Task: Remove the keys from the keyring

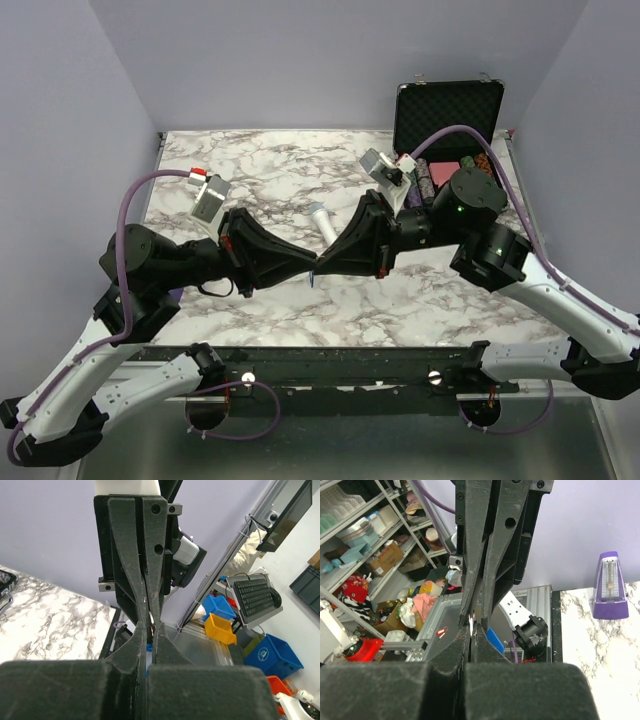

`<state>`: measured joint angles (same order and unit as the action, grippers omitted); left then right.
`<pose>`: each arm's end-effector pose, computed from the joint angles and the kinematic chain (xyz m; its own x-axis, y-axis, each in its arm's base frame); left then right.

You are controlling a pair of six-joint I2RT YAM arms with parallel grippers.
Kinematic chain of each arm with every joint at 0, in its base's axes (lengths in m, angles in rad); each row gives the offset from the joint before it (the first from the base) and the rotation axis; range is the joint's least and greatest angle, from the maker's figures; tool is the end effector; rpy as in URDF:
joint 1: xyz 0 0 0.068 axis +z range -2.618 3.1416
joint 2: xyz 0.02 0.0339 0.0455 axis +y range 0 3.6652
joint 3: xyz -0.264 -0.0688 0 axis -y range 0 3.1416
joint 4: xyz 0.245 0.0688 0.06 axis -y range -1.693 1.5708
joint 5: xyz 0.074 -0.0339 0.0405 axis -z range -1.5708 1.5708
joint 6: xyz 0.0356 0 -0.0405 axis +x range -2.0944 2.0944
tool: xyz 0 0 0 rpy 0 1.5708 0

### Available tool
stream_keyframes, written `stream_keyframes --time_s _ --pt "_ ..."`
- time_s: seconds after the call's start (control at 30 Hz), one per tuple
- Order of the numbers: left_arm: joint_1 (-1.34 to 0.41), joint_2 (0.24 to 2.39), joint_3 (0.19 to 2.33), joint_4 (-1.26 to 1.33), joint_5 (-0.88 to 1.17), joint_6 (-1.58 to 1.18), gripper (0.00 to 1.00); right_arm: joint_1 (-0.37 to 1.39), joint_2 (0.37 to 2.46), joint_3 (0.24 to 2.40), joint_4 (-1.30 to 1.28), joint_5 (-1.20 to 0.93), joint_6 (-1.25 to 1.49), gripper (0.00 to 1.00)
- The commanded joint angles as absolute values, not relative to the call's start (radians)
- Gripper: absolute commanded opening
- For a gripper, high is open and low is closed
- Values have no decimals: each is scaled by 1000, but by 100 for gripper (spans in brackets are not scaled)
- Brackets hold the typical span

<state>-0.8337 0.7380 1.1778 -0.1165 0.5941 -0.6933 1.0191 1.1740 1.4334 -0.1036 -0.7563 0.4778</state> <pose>0.0652 -0.1015 0.4826 -0.4559 -0.2857 -0.8429 0.8828 -0.0242 -0.4692 0.1040 0.2156 0.4933 -0.3760 0.0272 -0.9262 -0.9030 -0.2349 0.3597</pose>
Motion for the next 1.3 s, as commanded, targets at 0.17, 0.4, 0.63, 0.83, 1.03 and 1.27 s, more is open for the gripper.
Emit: stream_keyframes --time_s 0.17,0.4,0.63,0.83,1.03,1.27 --pt "-841 775 1272 -227 502 -658 0 1025 1189 1479 -117 -810 495 29" --pt "-842 772 1270 -236 474 -658 0 1023 1186 1480 -92 -818 508 38" --pt "-844 770 1284 -242 482 -663 0 1023 1169 1489 -127 -717 469 48" --pt "-845 764 1282 -242 472 -664 0 1023 1157 1505 -141 -631 449 39" --pt "-848 765 1287 -245 474 -663 0 1023 1161 1511 -143 -607 448 32" --pt "-850 767 1302 -282 471 -646 0 1023 1163 1509 -146 -600 449 23"
